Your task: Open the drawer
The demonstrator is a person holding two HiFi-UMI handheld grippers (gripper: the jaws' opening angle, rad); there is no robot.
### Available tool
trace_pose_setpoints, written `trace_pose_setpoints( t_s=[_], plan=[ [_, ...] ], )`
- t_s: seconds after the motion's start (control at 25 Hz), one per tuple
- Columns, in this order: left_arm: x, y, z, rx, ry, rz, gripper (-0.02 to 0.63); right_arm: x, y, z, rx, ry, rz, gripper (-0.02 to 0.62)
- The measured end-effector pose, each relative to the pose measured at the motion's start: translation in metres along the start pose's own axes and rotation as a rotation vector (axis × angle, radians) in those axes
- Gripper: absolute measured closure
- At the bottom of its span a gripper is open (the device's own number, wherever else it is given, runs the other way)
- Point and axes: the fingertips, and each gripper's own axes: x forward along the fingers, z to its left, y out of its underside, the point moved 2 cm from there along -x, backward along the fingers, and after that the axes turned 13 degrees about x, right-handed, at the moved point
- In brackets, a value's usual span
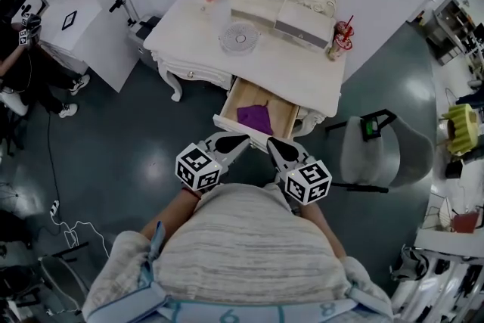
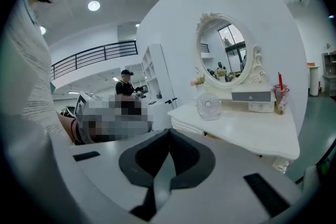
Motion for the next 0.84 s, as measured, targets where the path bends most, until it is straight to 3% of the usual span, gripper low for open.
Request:
trace_pose_setpoints(
  t_s=[0.84],
  plan=[
    [-0.013, -0.003, 0.005, -0.016, 0.021, -0.048, 0.591, 0.003, 0.0, 0.015, -0.002, 0.004, 0.002, 0.589]
  ],
)
